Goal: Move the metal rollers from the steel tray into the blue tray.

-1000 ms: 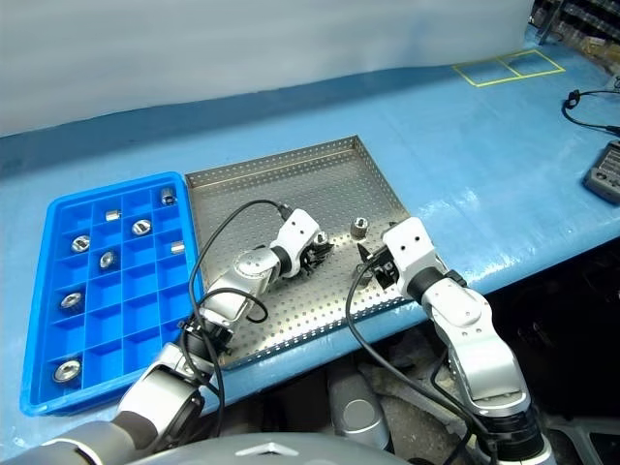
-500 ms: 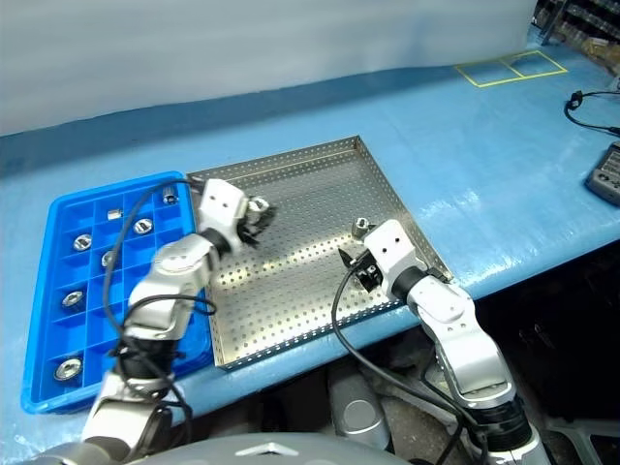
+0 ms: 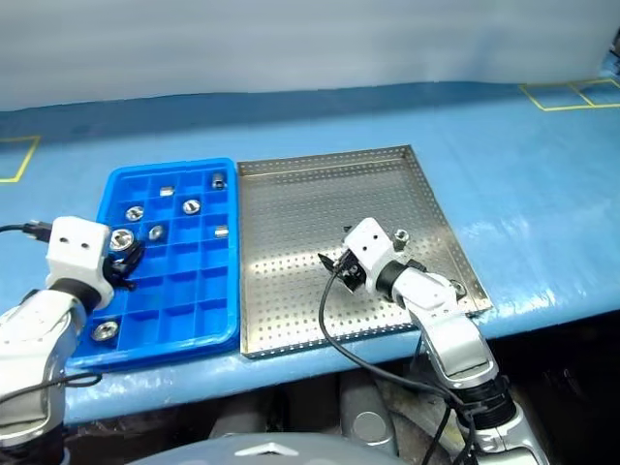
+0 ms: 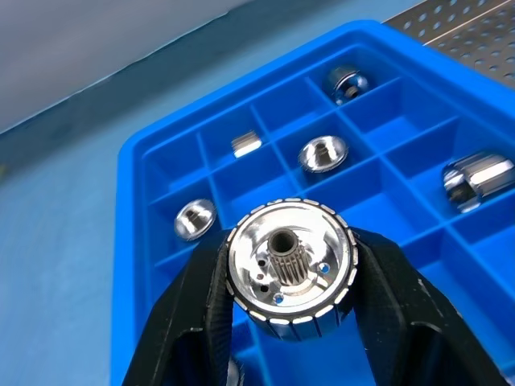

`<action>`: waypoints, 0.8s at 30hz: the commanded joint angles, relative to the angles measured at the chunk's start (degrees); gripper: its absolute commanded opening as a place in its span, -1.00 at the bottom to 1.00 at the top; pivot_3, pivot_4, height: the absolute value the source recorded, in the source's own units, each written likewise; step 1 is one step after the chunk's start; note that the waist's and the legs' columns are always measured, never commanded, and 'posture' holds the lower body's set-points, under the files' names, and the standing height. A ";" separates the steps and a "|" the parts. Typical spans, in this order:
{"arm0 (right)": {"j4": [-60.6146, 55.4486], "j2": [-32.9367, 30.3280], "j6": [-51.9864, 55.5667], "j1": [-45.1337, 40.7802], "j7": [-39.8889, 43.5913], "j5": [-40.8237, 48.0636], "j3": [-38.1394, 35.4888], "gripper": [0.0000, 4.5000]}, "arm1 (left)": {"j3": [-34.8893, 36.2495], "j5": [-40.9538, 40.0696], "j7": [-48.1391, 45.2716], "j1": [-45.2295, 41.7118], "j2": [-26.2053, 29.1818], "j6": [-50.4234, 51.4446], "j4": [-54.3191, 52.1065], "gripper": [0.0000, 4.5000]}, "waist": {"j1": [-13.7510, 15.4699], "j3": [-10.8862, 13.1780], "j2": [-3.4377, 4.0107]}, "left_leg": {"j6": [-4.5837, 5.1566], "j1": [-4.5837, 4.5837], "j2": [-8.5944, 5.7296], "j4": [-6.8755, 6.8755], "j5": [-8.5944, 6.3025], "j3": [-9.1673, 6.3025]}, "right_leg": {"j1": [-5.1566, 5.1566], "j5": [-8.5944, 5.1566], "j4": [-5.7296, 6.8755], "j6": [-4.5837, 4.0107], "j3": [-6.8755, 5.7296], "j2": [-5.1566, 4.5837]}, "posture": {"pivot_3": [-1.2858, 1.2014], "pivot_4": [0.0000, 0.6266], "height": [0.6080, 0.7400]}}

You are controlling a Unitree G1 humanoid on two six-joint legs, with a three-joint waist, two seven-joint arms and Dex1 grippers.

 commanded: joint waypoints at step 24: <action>-1.79 -0.12 -0.51 -1.00 -0.50 0.11 -1.48 0.65 | -5.45 -3.94 -0.75 4.16 -2.49 -3.73 0.55 0.78 | 2.59 -0.03 -0.03 | -0.04 0.02 0.02 0.01 0.04 -0.06 | 0.09 -0.19 0.00 -0.45 -0.21 0.15 | -0.06 -0.52 1.00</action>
